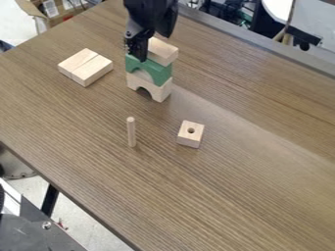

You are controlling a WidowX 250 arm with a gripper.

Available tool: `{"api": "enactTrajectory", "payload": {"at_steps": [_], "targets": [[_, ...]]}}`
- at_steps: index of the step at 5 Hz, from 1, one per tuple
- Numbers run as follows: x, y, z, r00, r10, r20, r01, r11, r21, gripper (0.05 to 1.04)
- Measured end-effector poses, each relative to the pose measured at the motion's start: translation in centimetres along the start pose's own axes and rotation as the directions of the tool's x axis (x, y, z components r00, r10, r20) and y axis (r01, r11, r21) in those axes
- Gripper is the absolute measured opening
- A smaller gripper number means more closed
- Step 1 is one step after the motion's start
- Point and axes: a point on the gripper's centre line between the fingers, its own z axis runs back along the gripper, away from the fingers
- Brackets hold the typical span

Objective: Lift the block from the green arch and put it back

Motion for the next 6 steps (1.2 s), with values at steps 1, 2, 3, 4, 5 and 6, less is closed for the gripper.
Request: {"api": "enactTrajectory", "payload": {"at_steps": [1, 2, 3, 4, 5, 6], "targets": [[-0.4, 0.5, -0.7, 1.000, -0.005, -0.007, 0.005, 1.000, 0.027, 0.948], [-0.5, 1.0, -1.0, 1.000, 0.017, -0.007, -0.016, 0.999, 0.038, 0.666], [-0.3, 0.9, -1.0, 1.000, 0.024, 0.000, -0.024, 0.999, 0.034, 0.584], [-0.3, 1.0, -1.0, 1.000, 0.025, 0.005, -0.026, 0.999, 0.036, 0.584], [-0.3, 1.2, -0.8, 0.999, 0.038, 0.001, -0.038, 0.998, 0.058, 0.584], [-0.1, 0.0, 0.7, 0.997, 0.075, -0.019, -0.075, 0.997, 0.033, 0.584]]}}
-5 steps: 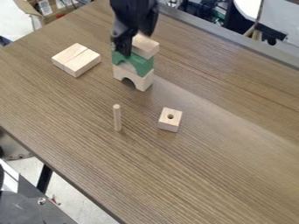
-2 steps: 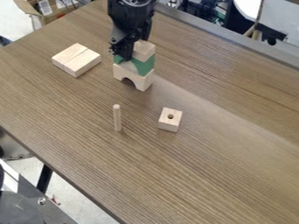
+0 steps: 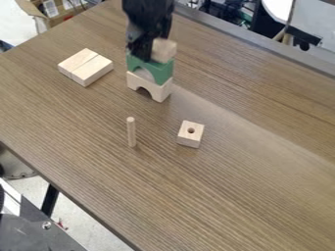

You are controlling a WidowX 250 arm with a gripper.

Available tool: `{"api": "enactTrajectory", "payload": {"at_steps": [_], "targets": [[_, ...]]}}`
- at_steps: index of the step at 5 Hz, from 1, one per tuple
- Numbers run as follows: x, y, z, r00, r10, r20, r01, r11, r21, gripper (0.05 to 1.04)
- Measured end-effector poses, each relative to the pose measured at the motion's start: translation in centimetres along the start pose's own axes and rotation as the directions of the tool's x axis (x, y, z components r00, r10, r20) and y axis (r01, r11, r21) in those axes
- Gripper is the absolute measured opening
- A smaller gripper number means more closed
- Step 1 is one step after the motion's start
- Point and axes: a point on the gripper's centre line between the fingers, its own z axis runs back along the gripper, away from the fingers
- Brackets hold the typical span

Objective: Lift the block from the green arch and put it back

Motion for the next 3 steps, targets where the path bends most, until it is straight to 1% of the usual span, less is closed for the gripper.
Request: {"api": "enactTrajectory", "payload": {"at_steps": [1, 2, 3], "targets": [[0.2, -0.5, 0.7, 0.999, 0.024, -0.021, -0.024, 1.000, -0.002, 0.584], [0.8, -0.5, 1.7, 0.999, 0.038, -0.038, -0.039, 0.999, -0.015, 0.584], [2.3, -1.0, 3.8, 0.997, 0.061, -0.040, -0.064, 0.995, -0.076, 0.584]]}}
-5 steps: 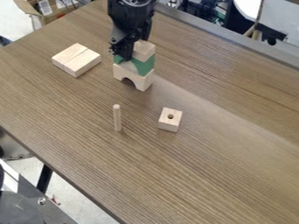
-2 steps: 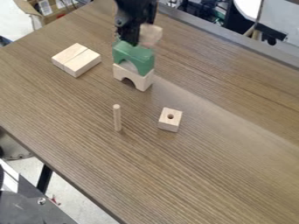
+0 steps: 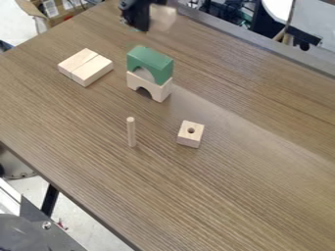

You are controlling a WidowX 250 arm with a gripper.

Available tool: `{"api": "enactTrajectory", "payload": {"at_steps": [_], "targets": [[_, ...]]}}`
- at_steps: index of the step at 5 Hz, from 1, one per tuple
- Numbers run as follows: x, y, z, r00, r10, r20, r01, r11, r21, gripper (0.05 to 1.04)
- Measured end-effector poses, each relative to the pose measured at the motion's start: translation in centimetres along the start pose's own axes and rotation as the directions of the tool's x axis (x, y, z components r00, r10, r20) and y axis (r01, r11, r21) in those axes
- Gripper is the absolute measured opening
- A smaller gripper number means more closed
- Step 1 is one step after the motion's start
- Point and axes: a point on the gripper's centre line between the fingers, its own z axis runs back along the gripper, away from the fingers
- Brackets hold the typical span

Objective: Lift the block from the green arch and put it back

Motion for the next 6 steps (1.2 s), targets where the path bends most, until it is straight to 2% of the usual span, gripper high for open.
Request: {"api": "enactTrajectory", "payload": {"at_steps": [1, 2, 3, 4, 6], "targets": [[0.5, 0.0, 1.2, 1.000, 0.019, -0.012, -0.019, 1.000, -0.018, 0.584], [1.1, -0.4, 2.7, 1.000, 0.017, -0.020, -0.018, 0.998, -0.067, 0.584], [0.9, -0.5, 2.6, 0.999, -0.019, -0.026, 0.017, 0.996, -0.083, 0.584], [0.1, -0.5, 1.0, 0.996, -0.083, -0.039, 0.080, 0.994, -0.072, 0.584], [-0.5, -0.7, -0.5, 0.990, -0.140, -0.030, 0.138, 0.988, -0.063, 0.584]]}}
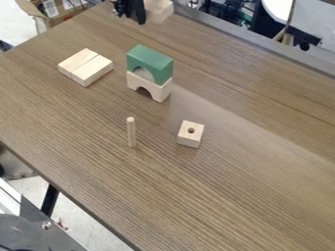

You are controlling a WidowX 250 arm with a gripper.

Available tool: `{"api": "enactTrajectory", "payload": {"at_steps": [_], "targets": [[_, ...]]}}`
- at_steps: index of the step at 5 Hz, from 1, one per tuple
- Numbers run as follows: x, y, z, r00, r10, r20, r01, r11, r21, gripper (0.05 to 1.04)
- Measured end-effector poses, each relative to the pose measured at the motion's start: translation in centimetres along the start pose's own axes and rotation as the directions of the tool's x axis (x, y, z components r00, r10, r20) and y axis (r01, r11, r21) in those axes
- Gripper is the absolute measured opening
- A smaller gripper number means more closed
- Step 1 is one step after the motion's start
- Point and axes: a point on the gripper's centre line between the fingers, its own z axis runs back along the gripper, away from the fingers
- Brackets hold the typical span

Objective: Lift the block from the green arch and put it back

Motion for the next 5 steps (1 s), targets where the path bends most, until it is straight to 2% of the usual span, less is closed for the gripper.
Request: {"api": "enactTrajectory", "payload": {"at_steps": [5], "targets": [[-1.0, 1.5, -2.8, 0.999, -0.028, 0.038, 0.026, 0.998, 0.057, 0.584]]}}
